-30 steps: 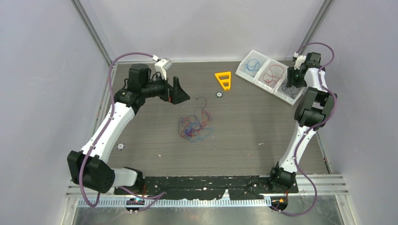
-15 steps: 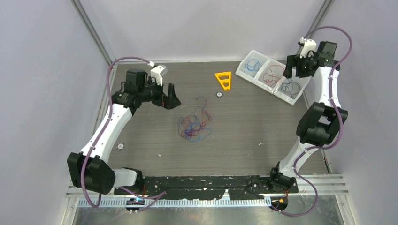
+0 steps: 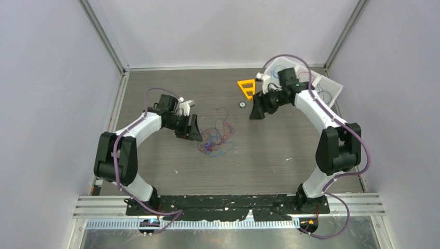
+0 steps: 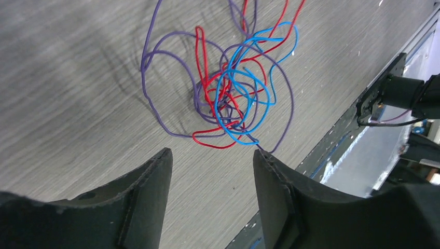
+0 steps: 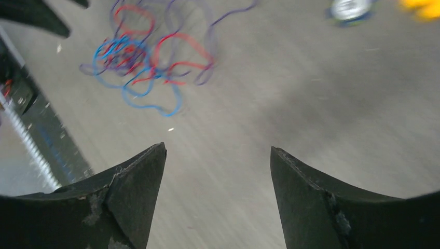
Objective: Untangle the cables
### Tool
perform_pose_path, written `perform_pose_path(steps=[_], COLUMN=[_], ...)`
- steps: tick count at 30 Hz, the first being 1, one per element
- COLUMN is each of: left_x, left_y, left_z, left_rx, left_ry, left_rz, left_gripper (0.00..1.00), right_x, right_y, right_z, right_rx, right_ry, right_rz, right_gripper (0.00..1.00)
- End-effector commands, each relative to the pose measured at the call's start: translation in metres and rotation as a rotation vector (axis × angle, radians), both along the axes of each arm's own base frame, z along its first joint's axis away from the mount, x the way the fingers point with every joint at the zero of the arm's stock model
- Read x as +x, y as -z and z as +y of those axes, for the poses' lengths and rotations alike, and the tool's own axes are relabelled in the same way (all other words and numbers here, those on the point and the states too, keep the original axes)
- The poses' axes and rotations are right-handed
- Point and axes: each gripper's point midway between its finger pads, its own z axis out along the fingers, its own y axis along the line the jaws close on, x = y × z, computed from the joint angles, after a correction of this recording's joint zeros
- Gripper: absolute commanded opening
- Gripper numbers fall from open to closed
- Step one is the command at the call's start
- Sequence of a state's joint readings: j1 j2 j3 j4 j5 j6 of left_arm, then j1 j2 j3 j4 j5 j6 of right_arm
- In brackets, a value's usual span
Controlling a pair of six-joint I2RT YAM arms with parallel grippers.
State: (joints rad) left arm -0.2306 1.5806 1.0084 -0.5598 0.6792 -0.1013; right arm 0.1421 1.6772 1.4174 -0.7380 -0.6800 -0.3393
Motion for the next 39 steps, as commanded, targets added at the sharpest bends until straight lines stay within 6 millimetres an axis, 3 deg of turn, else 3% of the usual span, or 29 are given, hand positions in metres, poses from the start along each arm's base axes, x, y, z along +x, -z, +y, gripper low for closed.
perform_pose_path(steps=[1,5,10,15,18,21,22,27,29,35,39], left_x=[0.011,0.023,0.036,0.045,0.048,0.045,0.043,0.031,0.025,0.012,0.014], left_y=[0.001,0.004,0.018,0.025,0.021,0.012,0.007,-0.031,-0.052,-0.121,-0.185], left_z=[-0.011,-0.019,-0.023,-0.026,-0.028,-0.027,-0.025,-0.004,0.004,0.025,0.043], left_rx=[-0.081,-0.132,-0.145,-0.159,-0.185,-0.213,-0.220,-0.228,-0.226,-0.219,-0.255], left_ry=[-0.055,-0.088,-0.131,-0.145,-0.146,-0.136,-0.137,-0.146,-0.139,-0.146,-0.193], left_rz=[0.006,0.016,0.044,0.042,0.026,0.011,0.000,-0.094,-0.164,-0.374,-0.536], left_gripper=[0.58,0.55,0.45,0.36,0.21,0.05,0.00,0.00,0.00,0.00,0.00], right_x=[-0.020,-0.018,-0.011,-0.005,-0.002,0.005,0.007,0.014,0.014,0.007,0.001], right_y=[0.009,0.031,0.043,0.064,0.074,0.092,0.098,0.120,0.124,0.131,0.130], right_z=[0.054,0.095,0.139,0.166,0.176,0.173,0.171,0.139,0.128,0.094,0.070], right_rx=[0.053,0.061,0.080,0.077,0.084,0.040,0.022,-0.155,-0.203,-0.341,-0.417], right_ry=[-0.092,-0.111,-0.109,-0.093,-0.076,-0.031,-0.022,0.019,0.024,0.014,-0.003], right_rz=[0.018,0.056,0.072,0.116,0.133,0.137,0.135,0.074,0.058,0.008,-0.025], right_gripper=[0.79,0.78,0.78,0.78,0.72,0.54,0.42,0.12,0.06,0.06,0.05])
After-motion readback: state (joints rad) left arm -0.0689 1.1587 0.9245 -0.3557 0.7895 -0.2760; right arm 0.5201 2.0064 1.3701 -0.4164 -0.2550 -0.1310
